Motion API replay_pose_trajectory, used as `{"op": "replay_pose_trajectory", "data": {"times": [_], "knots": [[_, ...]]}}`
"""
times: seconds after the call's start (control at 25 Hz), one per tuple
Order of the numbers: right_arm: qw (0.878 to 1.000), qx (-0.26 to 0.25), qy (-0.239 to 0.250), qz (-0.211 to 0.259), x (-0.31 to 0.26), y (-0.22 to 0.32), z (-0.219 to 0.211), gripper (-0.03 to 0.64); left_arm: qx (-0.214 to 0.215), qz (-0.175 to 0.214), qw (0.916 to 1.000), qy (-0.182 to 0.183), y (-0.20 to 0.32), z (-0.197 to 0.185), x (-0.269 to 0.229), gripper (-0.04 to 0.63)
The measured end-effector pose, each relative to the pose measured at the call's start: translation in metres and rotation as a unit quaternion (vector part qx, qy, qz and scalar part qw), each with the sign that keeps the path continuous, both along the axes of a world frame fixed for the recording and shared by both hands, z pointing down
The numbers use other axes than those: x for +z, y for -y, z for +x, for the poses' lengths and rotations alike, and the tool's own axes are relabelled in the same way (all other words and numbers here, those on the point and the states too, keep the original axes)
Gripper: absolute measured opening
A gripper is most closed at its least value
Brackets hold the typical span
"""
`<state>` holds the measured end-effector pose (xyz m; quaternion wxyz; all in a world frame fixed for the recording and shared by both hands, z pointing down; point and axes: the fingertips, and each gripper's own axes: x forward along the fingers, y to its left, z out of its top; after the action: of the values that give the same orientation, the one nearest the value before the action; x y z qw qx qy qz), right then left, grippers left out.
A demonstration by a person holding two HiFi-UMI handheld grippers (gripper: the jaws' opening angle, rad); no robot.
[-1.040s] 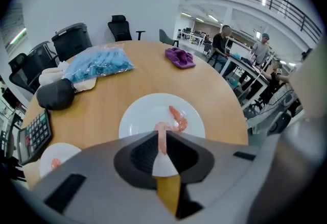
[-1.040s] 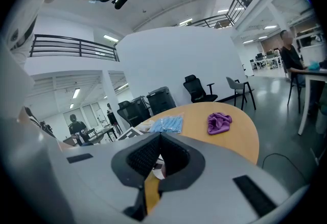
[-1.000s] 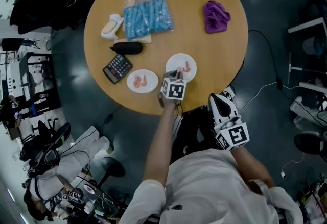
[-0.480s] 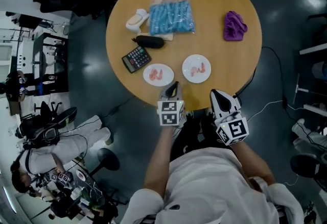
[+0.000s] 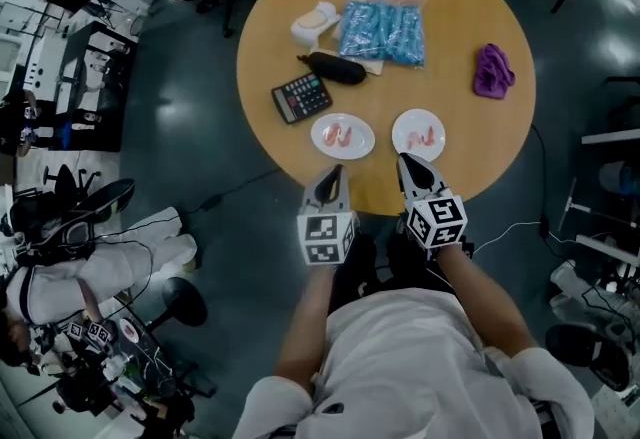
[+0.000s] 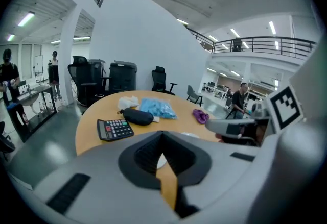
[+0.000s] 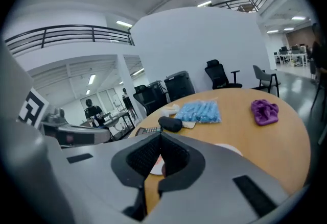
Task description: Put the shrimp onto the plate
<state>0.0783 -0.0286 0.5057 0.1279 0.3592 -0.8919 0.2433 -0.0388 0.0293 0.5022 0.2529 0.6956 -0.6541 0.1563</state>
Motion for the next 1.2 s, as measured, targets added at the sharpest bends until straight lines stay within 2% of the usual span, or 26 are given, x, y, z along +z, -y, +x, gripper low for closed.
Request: {"op": "replay_pose_trajectory", "data": {"times": [0.2,0.4,0.8,0.84,0.88,1.0,1.2], "knots": [[0.996,-0.003,-0.052,-0.076,0.054,0.003,-0.051,0.015,0.009,0.011,0.9997,-0.022,0.004,-0.019,-0.002,0.008],[0.988,0.009,-0.096,-0.122,0.094,0.018,-0.092,0.017,0.017,0.019,0.9992,-0.032,0.011,-0.042,0.004,0.008],[0.958,0.056,-0.147,-0.238,0.158,0.032,-0.119,0.023,0.036,0.006,0.9975,-0.061,0.011,-0.052,0.023,0.008],[0.956,0.056,-0.146,-0.249,0.161,0.033,-0.121,0.033,0.038,0.006,0.9973,-0.062,0.013,-0.054,0.023,0.008],[0.953,0.055,-0.147,-0.258,0.164,0.033,-0.124,0.075,0.039,0.006,0.9972,-0.063,0.014,-0.055,0.024,0.008],[0.947,0.053,-0.160,-0.274,0.170,0.035,-0.131,0.106,0.039,0.006,0.9970,-0.067,0.018,-0.061,0.024,0.008],[0.936,0.054,-0.192,-0.290,0.181,0.039,-0.134,0.106,0.034,0.002,0.9968,-0.072,0.021,-0.066,0.026,0.008]]}}
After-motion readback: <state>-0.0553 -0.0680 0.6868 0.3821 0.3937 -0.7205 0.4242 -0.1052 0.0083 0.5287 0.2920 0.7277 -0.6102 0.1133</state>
